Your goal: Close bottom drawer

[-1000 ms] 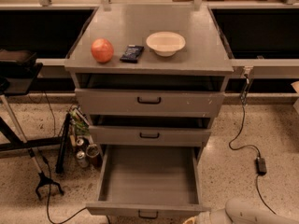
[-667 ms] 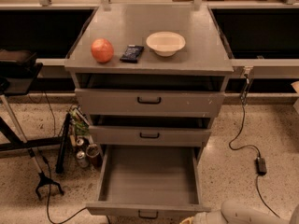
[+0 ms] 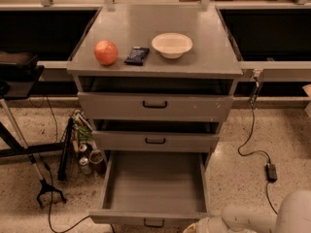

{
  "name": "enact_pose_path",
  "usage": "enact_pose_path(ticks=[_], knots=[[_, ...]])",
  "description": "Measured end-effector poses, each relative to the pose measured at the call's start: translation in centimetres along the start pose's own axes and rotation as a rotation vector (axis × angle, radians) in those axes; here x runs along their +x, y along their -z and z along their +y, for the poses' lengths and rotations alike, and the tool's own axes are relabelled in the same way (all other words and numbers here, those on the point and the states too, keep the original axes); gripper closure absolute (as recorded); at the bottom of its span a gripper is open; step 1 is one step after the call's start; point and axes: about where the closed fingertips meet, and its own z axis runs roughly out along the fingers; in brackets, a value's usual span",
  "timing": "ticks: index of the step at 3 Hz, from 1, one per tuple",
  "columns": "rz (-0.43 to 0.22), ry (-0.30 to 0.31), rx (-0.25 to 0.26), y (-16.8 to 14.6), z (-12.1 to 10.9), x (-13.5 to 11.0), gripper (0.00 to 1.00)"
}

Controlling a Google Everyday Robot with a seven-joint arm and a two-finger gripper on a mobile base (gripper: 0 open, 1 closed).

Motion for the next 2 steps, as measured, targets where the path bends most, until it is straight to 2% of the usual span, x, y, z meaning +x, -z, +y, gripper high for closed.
enact_pose_path(ticks=[1, 2], knots=[[0.047, -0.034, 0.025, -0.5, -1.5, 0.6, 1.00], [0.085, -0.058, 0.046, -0.6, -2.7, 1.2, 0.81]])
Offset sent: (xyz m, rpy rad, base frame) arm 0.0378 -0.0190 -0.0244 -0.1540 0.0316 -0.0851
